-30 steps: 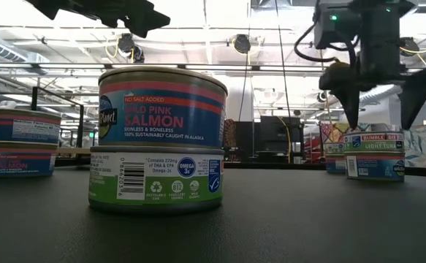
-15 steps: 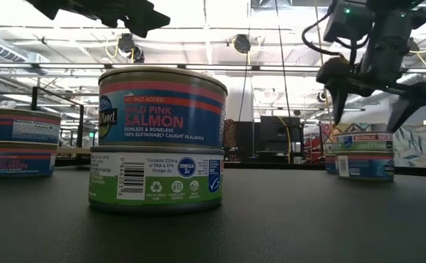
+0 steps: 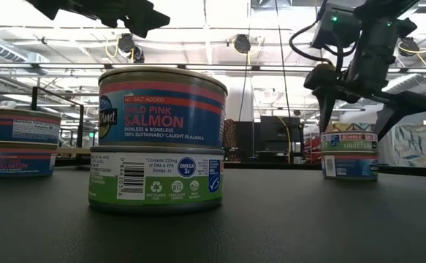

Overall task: Stack canned seafood by type on shelf
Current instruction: Remove the green and white tuna can from the blue and pink tuna can on the table

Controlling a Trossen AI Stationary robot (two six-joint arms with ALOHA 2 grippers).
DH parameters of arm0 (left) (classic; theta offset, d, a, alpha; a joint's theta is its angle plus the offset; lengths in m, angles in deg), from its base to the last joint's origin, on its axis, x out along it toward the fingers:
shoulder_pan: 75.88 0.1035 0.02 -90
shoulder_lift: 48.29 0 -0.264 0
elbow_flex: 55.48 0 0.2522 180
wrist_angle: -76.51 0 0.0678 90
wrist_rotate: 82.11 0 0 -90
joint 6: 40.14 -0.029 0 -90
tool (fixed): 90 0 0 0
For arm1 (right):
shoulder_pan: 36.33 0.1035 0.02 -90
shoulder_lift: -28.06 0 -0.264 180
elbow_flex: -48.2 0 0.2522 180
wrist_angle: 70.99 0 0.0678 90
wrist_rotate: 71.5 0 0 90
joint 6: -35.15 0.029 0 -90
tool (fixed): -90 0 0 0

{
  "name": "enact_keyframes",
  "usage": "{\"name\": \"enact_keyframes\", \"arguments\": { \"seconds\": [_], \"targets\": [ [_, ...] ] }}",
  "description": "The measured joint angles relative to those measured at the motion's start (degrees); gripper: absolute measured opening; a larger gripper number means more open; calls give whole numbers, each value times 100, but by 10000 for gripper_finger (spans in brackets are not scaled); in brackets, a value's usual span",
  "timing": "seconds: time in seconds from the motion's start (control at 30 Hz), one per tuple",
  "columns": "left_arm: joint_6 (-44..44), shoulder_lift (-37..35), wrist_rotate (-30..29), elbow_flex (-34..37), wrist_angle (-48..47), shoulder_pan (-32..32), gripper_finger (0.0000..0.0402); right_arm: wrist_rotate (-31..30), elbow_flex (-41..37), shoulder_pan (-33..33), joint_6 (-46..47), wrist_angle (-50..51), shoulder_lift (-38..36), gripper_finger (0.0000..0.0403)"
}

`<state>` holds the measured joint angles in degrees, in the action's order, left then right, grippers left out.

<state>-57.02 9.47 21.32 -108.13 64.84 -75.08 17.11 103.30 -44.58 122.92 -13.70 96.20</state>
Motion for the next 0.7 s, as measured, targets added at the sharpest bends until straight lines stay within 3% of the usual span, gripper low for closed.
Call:
{"name": "enact_keyframes", "arguments": {
  "seconds": [0.7],
  "targets": [
    [0, 0, -6, 0, 0, 0, 247, -2, 2, 0, -682, -612, 2, 400]
  ]
}}
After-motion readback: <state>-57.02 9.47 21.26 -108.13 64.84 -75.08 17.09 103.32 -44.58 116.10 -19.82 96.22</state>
